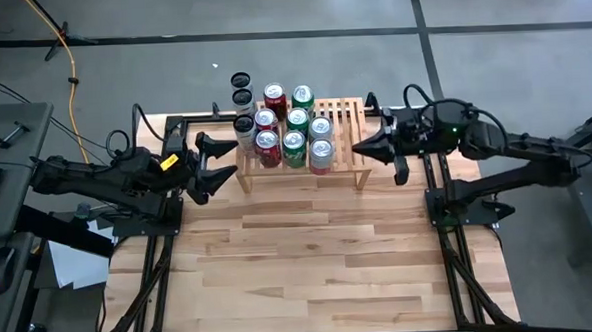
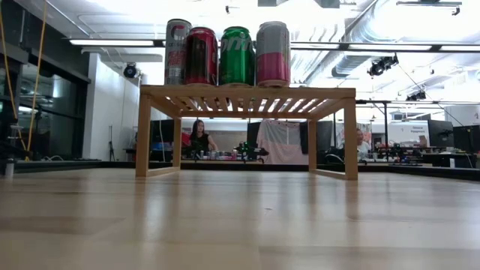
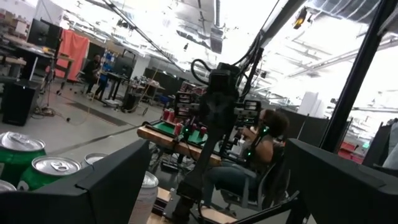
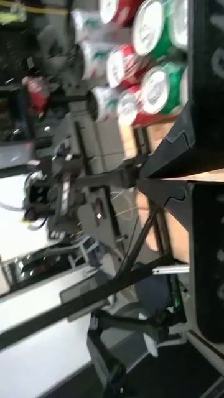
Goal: Place canned beverage on shelf
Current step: Return to Home Position
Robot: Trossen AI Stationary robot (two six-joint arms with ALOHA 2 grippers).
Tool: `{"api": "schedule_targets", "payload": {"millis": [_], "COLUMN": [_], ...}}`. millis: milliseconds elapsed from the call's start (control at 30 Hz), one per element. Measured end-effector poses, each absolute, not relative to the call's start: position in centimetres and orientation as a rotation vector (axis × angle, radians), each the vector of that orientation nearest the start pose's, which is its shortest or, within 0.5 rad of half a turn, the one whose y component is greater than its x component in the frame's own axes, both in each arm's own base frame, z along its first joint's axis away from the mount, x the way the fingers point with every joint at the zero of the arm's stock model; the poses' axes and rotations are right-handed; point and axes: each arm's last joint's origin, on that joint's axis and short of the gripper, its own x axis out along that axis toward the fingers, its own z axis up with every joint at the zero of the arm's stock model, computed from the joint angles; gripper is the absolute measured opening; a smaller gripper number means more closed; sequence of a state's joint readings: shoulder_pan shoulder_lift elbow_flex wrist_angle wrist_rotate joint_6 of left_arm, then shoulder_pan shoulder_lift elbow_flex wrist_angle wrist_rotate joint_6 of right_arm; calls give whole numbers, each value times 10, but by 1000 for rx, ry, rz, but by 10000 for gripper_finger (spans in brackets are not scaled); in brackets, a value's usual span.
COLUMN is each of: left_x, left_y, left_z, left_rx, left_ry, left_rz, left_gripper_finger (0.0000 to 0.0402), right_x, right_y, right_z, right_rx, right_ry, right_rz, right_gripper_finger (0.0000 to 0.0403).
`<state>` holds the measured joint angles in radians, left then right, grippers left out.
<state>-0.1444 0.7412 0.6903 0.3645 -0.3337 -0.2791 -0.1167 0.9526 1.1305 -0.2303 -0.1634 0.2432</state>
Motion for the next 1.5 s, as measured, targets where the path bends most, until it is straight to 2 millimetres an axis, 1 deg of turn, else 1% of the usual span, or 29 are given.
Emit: {"api": "schedule_targets", "payload": {"millis": [133,400,467,533,600,667,733,833,867,900,1000,1133,1267,1500], "left_x": [163,163,163,164,163,163,163,163,162,161,157,148,141,139], "left_y": [-14,-14,-15,-17,-19,-23,-26,-30,-31,-32,-34,-33,-31,-31], "left_z": [359,358,358,358,358,358,357,354,353,352,354,356,357,356], "left_rx": [-319,-318,-299,-278,-257,-234,-221,-214,-213,-214,-216,-186,-173,-151], "left_ry": [-327,-324,-319,-314,-311,-304,-290,-251,-238,-232,-239,-243,-241,-224], "left_rz": [146,142,123,92,68,50,34,16,10,5,-10,-21,-19,-17], "left_gripper_finger": [367,365,358,338,301,248,179,61,32,18,19,3,3,1], "right_x": [196,198,198,199,199,199,199,199,199,199,199,199,199,199], "right_y": [-13,-12,-12,-13,-14,-14,-14,-14,-14,-14,-14,-14,-14,-14], "right_z": [416,415,414,413,412,412,412,412,412,412,412,414,414,414], "right_rx": [232,238,241,242,242,242,242,263,268,271,272,270,288,295], "right_ry": [50,63,64,72,77,76,76,77,77,77,75,59,57,58], "right_rz": [67,68,63,33,12,8,8,7,7,6,6,9,9,9], "right_gripper_finger": [0,0,0,0,0,0,0,0,0,0,0,0,0,0]}}
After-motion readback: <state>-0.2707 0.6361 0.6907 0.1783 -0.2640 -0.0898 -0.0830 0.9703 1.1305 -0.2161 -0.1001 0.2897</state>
